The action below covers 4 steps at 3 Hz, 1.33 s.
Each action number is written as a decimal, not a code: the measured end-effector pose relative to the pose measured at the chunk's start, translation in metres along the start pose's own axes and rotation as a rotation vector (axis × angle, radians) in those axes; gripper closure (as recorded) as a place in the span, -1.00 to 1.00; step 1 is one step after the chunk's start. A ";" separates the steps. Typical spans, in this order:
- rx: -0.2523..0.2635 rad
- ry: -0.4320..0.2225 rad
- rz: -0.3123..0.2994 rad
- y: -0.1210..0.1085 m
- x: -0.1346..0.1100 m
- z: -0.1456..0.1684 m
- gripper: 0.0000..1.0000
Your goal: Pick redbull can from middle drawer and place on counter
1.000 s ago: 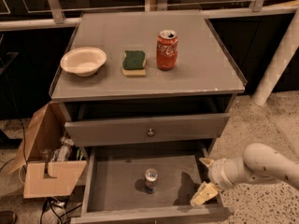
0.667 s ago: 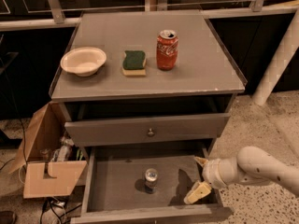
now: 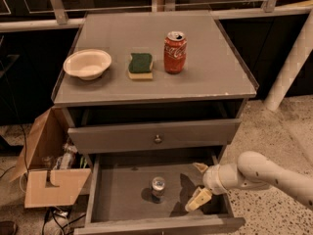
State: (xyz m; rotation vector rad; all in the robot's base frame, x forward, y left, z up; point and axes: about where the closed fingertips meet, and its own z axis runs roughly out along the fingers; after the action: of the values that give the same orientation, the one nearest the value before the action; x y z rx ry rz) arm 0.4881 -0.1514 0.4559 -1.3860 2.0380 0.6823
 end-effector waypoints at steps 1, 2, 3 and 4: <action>-0.002 -0.001 0.000 0.000 0.000 0.000 -1.00; -0.016 -0.068 0.004 0.001 0.000 0.021 -1.00; -0.019 -0.136 -0.002 -0.004 -0.006 0.043 -1.00; -0.029 -0.175 -0.006 -0.008 -0.012 0.057 -1.00</action>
Offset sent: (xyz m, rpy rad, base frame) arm 0.0081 0.0339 -0.0354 0.1793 -0.0328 -0.0035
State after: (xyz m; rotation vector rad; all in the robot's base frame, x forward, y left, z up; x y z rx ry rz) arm 0.5095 -0.1073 0.4240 -1.3002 1.8931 0.8043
